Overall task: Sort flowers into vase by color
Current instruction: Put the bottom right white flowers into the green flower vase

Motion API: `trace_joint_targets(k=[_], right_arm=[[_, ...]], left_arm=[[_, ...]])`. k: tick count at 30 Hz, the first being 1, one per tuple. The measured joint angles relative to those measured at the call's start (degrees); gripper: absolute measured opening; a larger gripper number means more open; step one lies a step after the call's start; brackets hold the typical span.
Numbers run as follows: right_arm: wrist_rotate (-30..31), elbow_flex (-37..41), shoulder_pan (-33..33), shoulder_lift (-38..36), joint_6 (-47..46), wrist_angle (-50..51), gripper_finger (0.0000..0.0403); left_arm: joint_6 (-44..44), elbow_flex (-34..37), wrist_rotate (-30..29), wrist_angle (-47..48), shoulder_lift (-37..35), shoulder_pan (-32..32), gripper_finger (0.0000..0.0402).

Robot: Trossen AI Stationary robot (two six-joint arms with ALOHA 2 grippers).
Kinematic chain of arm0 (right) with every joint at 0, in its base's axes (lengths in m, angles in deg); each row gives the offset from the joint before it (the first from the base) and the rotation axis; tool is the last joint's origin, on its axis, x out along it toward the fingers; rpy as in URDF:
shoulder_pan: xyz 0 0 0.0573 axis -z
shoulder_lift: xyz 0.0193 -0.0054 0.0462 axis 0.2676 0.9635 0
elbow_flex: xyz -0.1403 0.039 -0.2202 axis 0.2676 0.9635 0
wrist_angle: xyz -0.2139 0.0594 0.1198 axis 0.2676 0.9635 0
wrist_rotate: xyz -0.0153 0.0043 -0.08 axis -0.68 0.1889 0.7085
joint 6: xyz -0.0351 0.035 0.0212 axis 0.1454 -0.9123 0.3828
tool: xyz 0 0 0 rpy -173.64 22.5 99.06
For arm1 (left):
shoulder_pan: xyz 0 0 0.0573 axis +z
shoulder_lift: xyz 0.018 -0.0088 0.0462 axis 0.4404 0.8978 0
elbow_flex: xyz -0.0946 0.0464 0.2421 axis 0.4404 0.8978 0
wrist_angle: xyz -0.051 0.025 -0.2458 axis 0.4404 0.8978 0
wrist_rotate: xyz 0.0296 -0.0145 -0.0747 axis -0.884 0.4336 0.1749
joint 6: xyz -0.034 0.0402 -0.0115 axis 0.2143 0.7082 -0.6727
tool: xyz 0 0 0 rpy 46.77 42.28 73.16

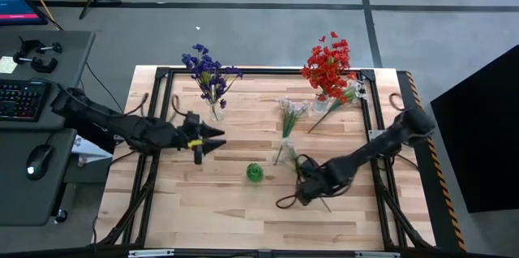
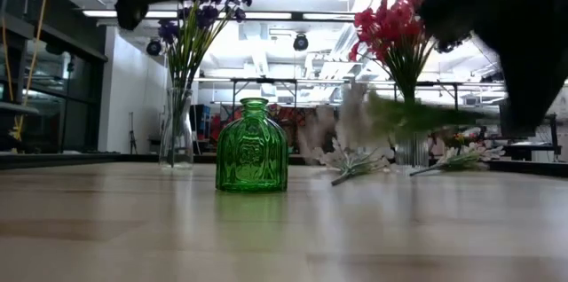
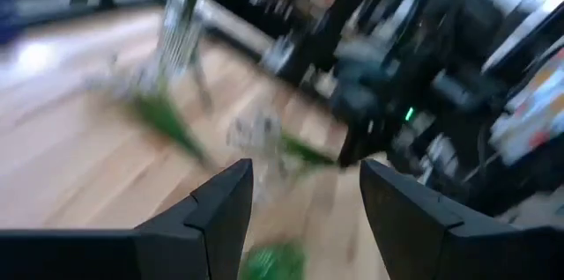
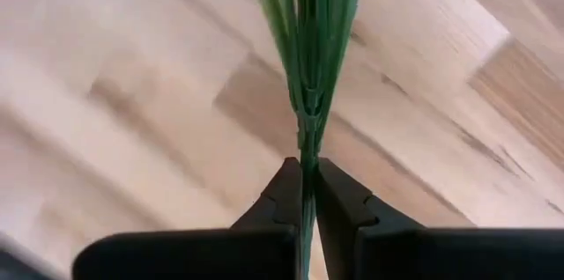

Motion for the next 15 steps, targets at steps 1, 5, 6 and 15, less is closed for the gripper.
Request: trace_joint_targets(k=[1,5,6,15], right_arm=[[0.1,-0.1,-0.7,-1.6,0.0,0.5,0.0003],[2.9,-0.1,-3.6,-7.6,0.2,1.9,0.0003],[5.5,-0.1,-4.5,-8.9,1.4,1.0,0.0002],[35.2,2.0,-6.2,-12.5,18.8,-24.4,0.0001]], left_arm=[[0.7,0.0,0.0,-1.4,-0.8,0.4,0.0197],[3.5,-0.1,0.0,-5.2,-3.8,1.8,0.0197],[3.6,0.0,0.0,-5.8,-4.5,2.2,0.0197],[5.7,0.0,0.0,-23.6,-6.1,3.6,0.0197]])
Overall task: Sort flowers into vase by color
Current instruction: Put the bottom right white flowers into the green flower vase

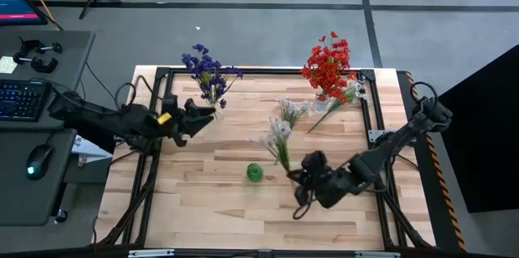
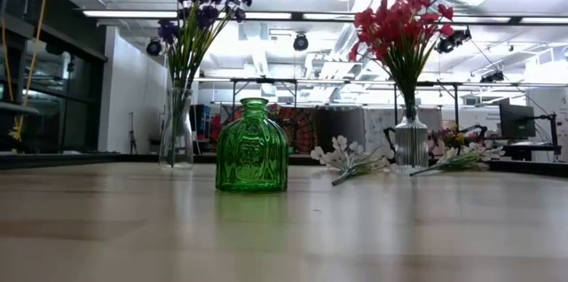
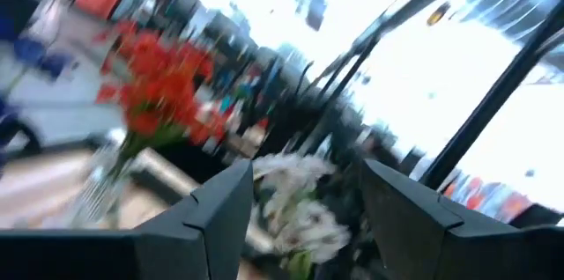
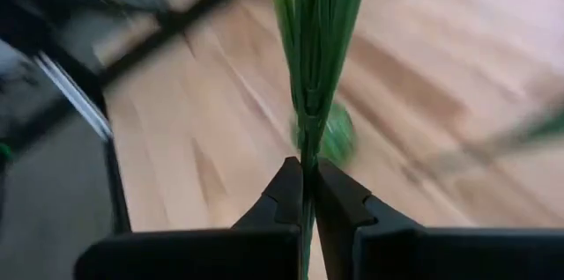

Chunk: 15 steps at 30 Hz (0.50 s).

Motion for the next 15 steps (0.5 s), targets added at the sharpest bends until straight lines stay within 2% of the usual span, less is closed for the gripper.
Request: trace_joint_targets(k=[4,7,11,15], right_arm=[[3.3,4.8,3.6,1.1,12.9,-21.3,0.0001],[3.1,10.5,6.6,1.5,23.4,-41.4,0.0],[1.1,19.1,10.3,1.5,34.1,-67.7,0.0],[-1.8,24.9,13.9,1.5,35.9,-77.4,0.0]], left_arm=[[1.9,0.0,0.1,-6.8,0.0,0.0,0.0197],[3.4,0.0,0.1,-10.6,0.0,0.0,0.0197],[3.8,0.0,0.1,-11.0,0.0,0.0,0.0197],[3.8,0.0,0.1,-11.1,0.2,0.0,0.0197]])
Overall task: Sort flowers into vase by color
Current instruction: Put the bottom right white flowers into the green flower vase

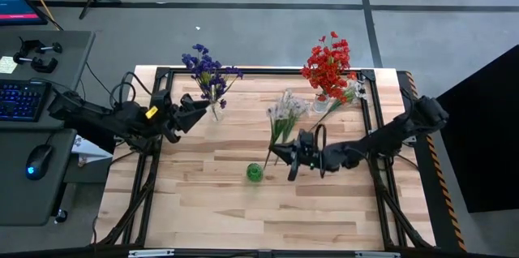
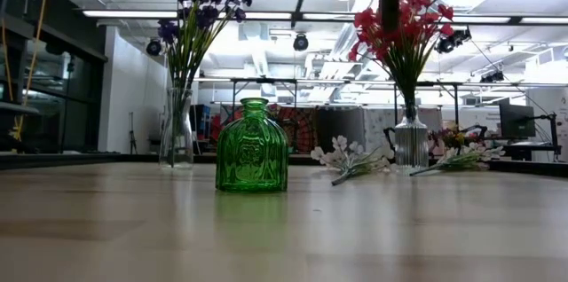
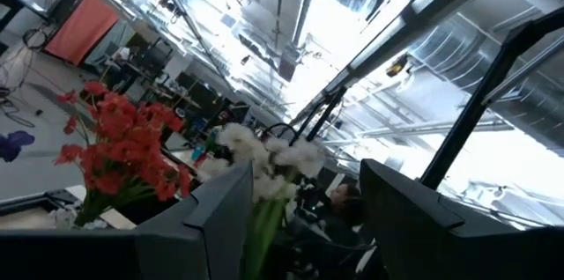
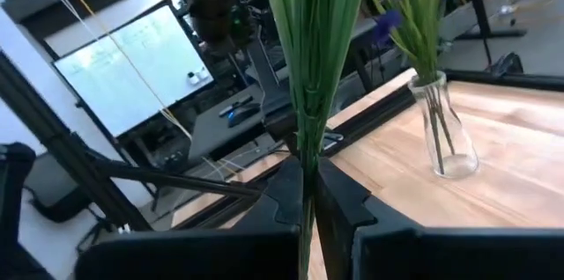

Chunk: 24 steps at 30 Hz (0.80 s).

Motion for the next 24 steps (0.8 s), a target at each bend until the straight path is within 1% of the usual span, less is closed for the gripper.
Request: trace_joint_targets(k=[2,5,10,14,19,24], right_arm=[[-2.7,0.9,1.8,0.0,-2.0,-0.5,0.0],[-6.4,0.1,3.4,1.3,-1.8,-0.8,0.0],[-11.3,-4.8,4.0,7.7,0.8,-0.6,0.0],[-11.3,-5.8,4.6,12.3,0.9,-1.8,0.0],[-9.9,-6.0,6.0,12.8,4.3,-3.1,0.0],[-13.0,-6.0,6.7,12.9,5.3,-2.4,0.0]], left_arm=[[0.0,0.0,0.0,0.2,0.1,0.0,0.0197],[0.1,0.0,-0.6,0.2,0.0,0.0,0.0197],[0.6,0.0,-1.1,0.3,0.0,0.0,0.0197],[0.7,0.0,-1.4,0.3,0.0,0.0,0.0197],[1.0,0.0,-1.6,0.4,0.0,0.0,0.0197],[1.0,0.0,-2.5,0.4,0.0,0.0,0.0197]])
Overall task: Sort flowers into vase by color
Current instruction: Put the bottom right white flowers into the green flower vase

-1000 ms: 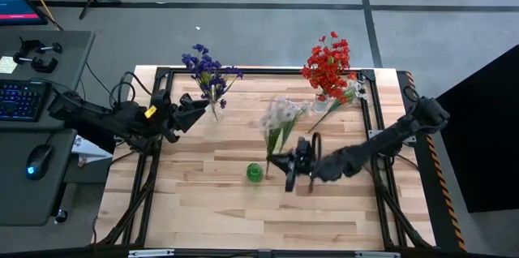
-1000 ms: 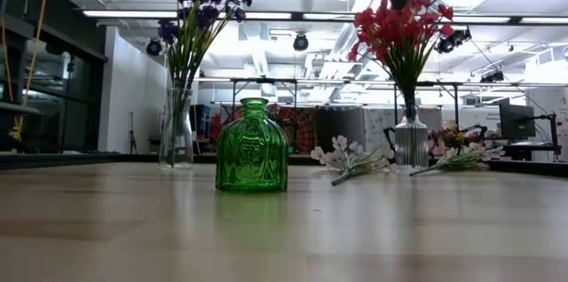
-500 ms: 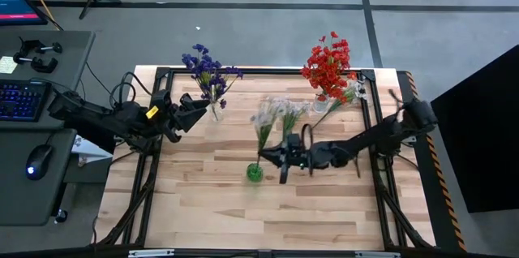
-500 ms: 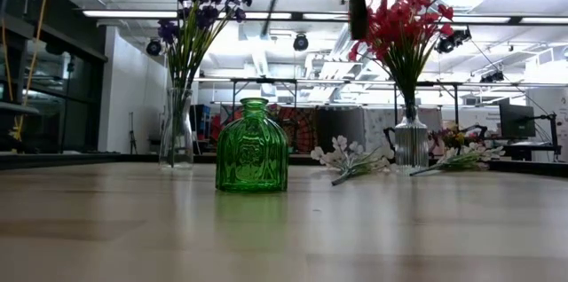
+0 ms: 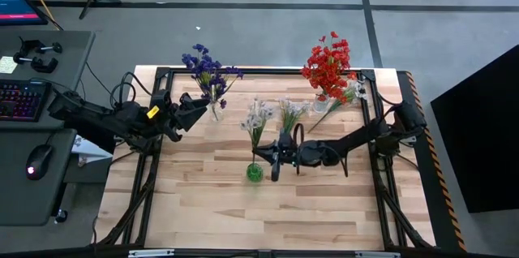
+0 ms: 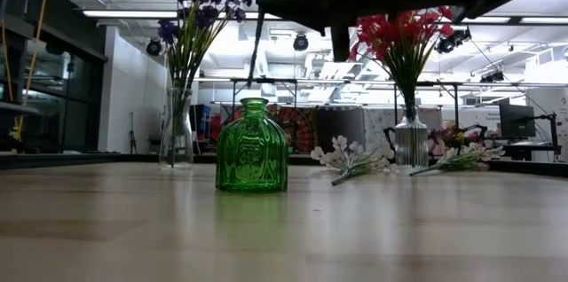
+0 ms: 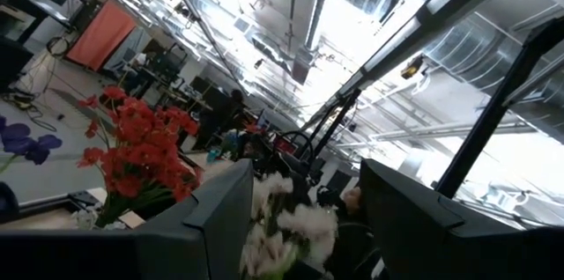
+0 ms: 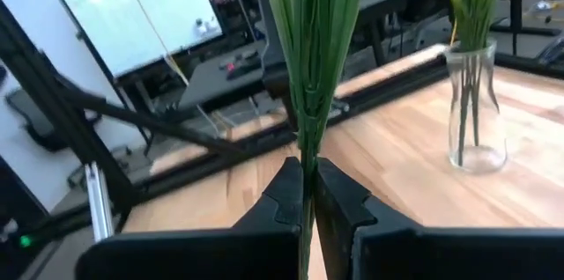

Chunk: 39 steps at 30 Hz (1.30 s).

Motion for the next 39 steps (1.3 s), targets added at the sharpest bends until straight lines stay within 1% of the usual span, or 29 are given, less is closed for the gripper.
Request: trace_joint_targets(k=[13,21,30,34,39], right_arm=[[-1.0,0.0,-0.2,0.5,0.6,6.9,0.0],[-2.7,0.0,-0.5,3.5,0.0,6.7,0.0],[-2.7,0.0,-0.6,3.8,-2.6,6.6,0.0001],[-2.7,0.0,-0.6,3.8,-3.4,6.6,0.0025],[-2.6,0.0,-0.7,3.8,-3.6,6.6,0.0088]], left_arm=[[0.0,0.0,-0.4,0.2,0.0,0.0,0.0197],[0.0,0.0,-0.4,0.4,0.0,0.0,0.0197],[0.0,0.0,-0.4,0.8,0.0,0.0,0.0197],[0.0,0.0,-0.4,1.4,0.0,0.0,0.0197],[0.0,0.0,-0.3,1.7,0.0,0.0,0.0197]])
